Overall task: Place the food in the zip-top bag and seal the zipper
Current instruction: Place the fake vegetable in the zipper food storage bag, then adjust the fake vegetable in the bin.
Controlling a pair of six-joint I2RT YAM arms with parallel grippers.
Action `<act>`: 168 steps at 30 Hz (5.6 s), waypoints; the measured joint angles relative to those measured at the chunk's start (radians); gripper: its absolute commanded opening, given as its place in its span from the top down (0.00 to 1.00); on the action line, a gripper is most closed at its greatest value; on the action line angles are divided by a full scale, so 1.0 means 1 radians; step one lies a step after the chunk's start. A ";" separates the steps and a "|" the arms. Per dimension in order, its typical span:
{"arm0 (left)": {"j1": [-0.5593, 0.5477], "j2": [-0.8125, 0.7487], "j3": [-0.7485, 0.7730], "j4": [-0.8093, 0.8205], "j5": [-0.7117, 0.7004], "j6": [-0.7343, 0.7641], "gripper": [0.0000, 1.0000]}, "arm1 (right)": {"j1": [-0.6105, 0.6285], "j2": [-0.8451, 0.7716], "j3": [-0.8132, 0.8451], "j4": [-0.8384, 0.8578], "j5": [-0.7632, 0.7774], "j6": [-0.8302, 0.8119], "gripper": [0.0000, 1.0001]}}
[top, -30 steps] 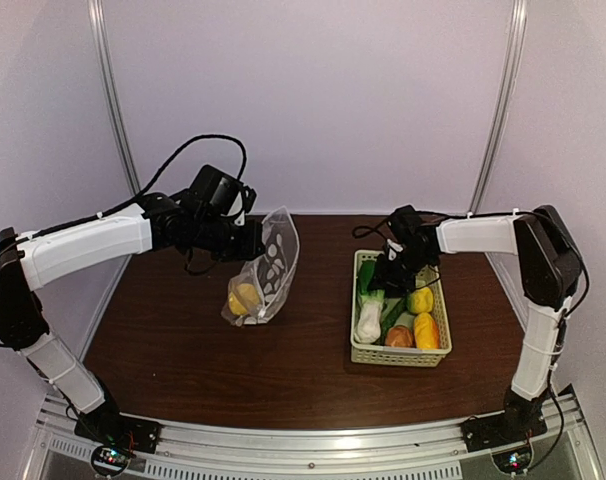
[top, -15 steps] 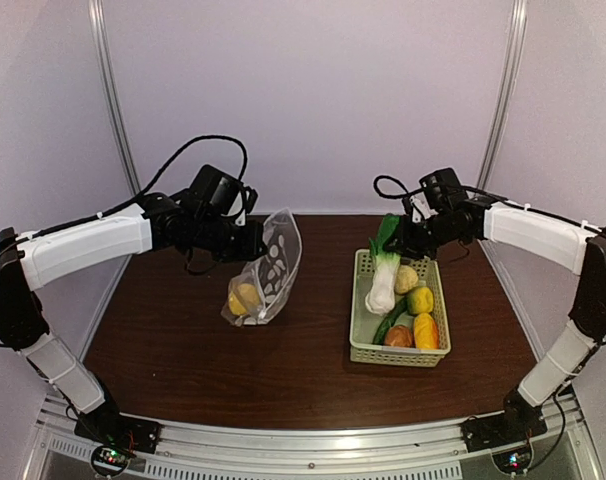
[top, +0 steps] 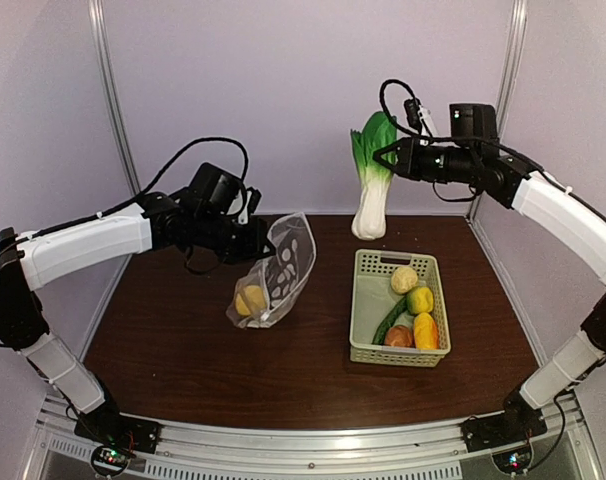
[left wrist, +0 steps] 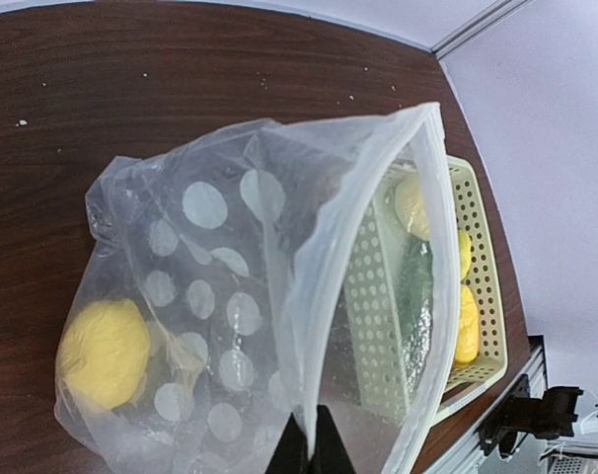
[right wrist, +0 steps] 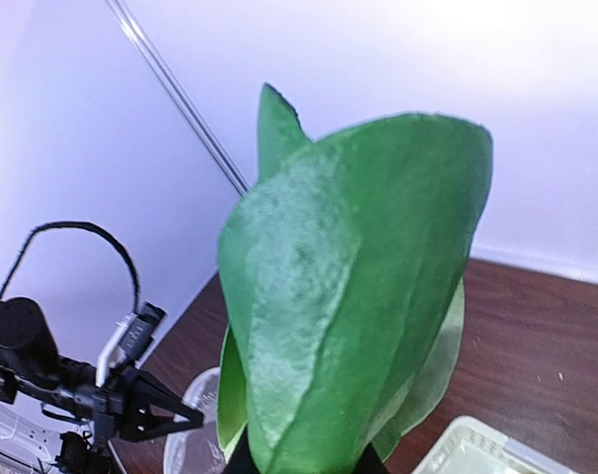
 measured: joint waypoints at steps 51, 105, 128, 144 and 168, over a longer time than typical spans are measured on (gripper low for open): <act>0.000 -0.113 -0.260 0.443 0.050 -0.531 1.00 | 0.365 0.208 0.013 0.229 0.252 -0.244 1.00; 0.000 -0.183 -0.242 0.320 -0.079 -0.290 1.00 | 0.340 0.292 0.227 -0.464 -0.078 -0.741 0.17; 0.000 -0.074 -0.175 0.297 0.127 -0.211 1.00 | 0.390 0.302 -0.043 -0.374 -0.002 -0.768 0.61; 0.000 -0.093 -0.155 0.226 0.175 -0.169 1.00 | 0.390 0.256 -0.109 -0.068 0.118 -0.680 1.00; 0.000 -0.192 -0.187 0.223 0.193 -0.128 1.00 | 0.292 0.217 0.079 -0.150 0.023 -0.507 0.37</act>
